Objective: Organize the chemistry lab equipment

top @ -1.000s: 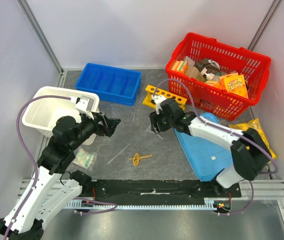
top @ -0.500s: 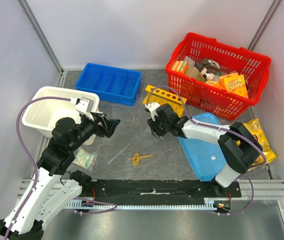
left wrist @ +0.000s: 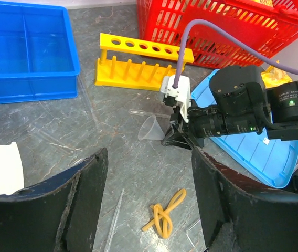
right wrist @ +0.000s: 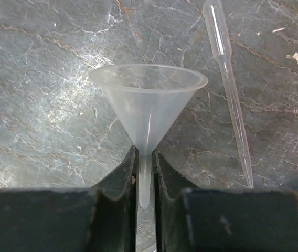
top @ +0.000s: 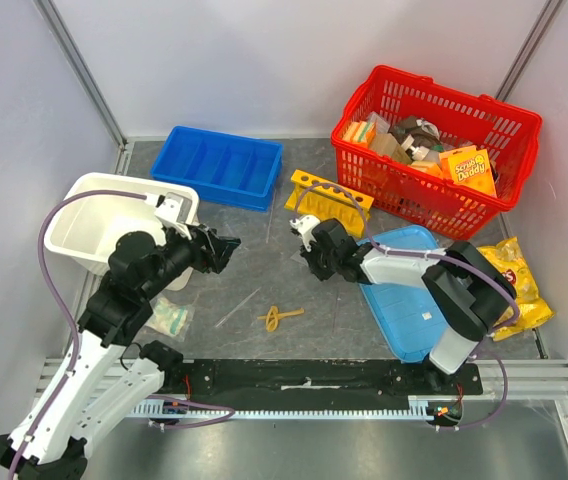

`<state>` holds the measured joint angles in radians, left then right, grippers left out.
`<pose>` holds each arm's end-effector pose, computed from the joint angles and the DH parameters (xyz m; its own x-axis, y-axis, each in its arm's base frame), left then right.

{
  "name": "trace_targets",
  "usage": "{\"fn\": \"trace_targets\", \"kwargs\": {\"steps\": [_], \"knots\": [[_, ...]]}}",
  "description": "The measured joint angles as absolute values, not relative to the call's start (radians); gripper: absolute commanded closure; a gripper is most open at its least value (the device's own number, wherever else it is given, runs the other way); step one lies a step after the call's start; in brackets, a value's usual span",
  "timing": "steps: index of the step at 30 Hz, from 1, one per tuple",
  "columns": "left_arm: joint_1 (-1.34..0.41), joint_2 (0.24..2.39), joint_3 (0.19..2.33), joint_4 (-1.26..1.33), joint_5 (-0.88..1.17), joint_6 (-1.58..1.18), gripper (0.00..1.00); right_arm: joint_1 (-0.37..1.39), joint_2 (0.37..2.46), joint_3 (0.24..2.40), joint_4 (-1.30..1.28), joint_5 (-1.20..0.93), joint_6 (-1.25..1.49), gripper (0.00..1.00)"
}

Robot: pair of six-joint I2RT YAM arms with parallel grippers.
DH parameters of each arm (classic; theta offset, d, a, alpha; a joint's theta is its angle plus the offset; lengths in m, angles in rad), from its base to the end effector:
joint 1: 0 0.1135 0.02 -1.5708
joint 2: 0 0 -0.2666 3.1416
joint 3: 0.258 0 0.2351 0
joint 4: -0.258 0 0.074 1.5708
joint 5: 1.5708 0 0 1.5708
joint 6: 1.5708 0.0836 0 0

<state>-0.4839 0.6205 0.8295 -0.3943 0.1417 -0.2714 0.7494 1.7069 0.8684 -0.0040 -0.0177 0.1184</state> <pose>0.1424 -0.0882 0.3455 -0.3135 -0.1350 -0.9399 0.5184 0.8050 -0.2886 0.2608 0.2447 0.1311 -0.6240 -0.4193 -0.6594 -0.6203 0.7790 0.0917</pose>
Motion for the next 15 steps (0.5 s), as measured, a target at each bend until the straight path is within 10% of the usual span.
{"fn": "trace_targets", "kwargs": {"steps": [15], "knots": [[-0.484, 0.84, 0.909, -0.45, 0.284, -0.293, 0.41, 0.807, 1.309, 0.698, 0.157, -0.197, 0.133, 0.91]]}}
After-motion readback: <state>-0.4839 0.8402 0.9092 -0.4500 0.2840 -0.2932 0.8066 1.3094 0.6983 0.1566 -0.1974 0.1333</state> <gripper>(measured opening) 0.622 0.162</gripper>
